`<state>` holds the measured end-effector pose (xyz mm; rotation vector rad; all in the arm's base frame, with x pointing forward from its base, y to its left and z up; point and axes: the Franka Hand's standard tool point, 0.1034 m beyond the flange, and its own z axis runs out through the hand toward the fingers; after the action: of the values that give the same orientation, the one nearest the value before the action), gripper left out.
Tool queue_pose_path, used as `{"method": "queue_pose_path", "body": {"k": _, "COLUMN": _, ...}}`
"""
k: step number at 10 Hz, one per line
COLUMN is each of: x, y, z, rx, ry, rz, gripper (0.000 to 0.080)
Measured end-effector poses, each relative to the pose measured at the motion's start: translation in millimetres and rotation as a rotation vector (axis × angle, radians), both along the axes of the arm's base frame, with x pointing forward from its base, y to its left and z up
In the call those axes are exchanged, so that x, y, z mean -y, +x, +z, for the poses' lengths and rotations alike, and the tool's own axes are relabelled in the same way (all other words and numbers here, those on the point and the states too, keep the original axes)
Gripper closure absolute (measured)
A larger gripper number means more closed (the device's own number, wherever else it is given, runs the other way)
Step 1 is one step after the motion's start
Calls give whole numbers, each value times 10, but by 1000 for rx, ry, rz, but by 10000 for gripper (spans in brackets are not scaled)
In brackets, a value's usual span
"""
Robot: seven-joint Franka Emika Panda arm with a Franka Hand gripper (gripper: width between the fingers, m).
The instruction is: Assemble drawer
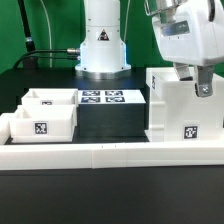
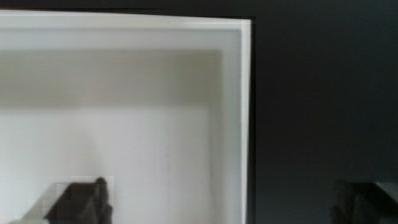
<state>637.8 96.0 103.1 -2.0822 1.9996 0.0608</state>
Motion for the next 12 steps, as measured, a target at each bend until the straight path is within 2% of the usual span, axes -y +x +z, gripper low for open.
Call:
{"method": "queue_pose_path", "body": {"k": 1, "x": 3, "y": 0, "z": 11, "rx": 5, "ry": -3, "rz": 20, "gripper": 153}}
{"method": "queue_pose_path", "body": {"k": 2, "x": 41, "y": -41, "z": 94, "rx": 28, "ry": -11, "rz": 110, "gripper": 153}}
{"method": "queue_pose_path", "body": {"k": 4, "x": 229, "y": -166, "z": 335, "rx": 86, "ry": -9, "rz": 227, "gripper": 151}}
{"method": "queue_pose_path", "body": {"k": 5, "x": 251, "y": -172, "z": 373, "rx": 97, "ry": -11, "rz": 248, "gripper": 151}}
{"method": "queue_pose_path", "body": {"k": 7, "x": 235, "y": -181, "z": 345, "rx": 100, "ry": -17, "rz": 284, "gripper": 151}}
{"method": "queue_pose_path", "body": {"k": 9, "x": 320, "y": -219, "z": 316, "rx": 135, "ry": -88, "rz": 590, "gripper": 151}}
{"method": "queue_pose_path", "body": {"k": 12, "x": 514, "y": -294, "z": 365, "rx": 195, "ry": -170, "rz": 984, "gripper": 151}}
